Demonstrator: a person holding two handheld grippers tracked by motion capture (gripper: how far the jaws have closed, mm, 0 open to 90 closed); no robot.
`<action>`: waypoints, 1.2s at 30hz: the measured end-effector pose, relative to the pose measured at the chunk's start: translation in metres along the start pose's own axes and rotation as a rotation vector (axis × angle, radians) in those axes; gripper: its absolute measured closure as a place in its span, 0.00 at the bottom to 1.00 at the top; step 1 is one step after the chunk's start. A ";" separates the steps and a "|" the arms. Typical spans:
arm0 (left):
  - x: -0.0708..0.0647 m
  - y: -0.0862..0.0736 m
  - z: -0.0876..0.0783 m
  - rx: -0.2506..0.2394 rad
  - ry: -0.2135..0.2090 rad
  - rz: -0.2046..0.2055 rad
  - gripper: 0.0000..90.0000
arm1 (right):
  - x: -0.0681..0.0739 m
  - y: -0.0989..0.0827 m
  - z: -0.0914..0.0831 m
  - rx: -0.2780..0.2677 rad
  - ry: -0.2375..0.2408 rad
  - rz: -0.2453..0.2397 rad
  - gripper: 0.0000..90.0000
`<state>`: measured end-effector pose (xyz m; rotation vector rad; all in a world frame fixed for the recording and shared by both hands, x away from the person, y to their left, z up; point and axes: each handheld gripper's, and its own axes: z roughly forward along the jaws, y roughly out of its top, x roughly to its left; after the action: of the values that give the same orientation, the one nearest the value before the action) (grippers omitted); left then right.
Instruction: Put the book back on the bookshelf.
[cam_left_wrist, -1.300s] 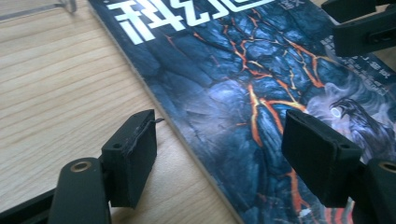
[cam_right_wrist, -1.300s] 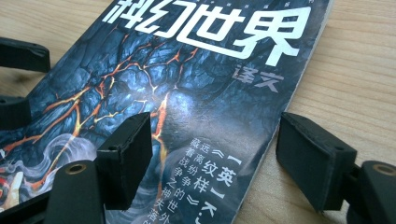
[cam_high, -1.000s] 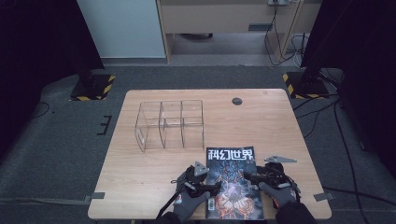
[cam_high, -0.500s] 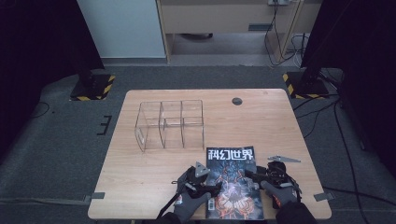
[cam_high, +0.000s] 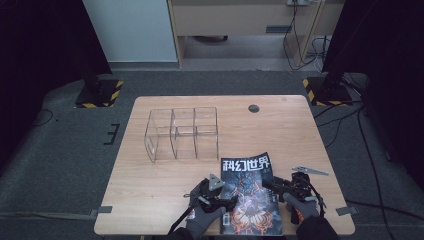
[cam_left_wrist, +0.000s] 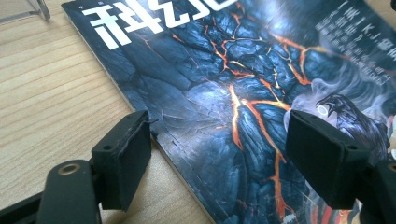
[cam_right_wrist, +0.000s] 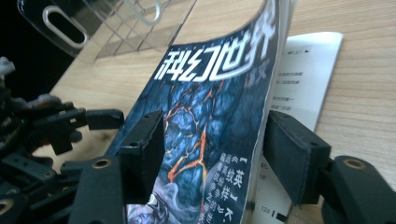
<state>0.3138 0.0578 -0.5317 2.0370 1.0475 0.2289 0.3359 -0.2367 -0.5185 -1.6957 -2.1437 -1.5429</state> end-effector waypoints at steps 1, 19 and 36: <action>0.000 0.000 0.000 0.000 -0.001 0.000 0.24 | 0.001 0.000 0.001 0.002 0.001 -0.007 0.43; 0.003 0.000 0.000 -0.009 -0.014 0.000 0.24 | 0.003 0.006 0.030 0.168 0.006 -0.128 0.40; 0.006 0.000 0.001 -0.023 -0.033 -0.023 0.25 | 0.006 0.013 0.017 0.152 -0.033 -0.148 0.92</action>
<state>0.3174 0.0617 -0.5334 2.0007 1.0428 0.1944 0.3520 -0.2214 -0.5149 -1.5591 -2.3838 -1.3495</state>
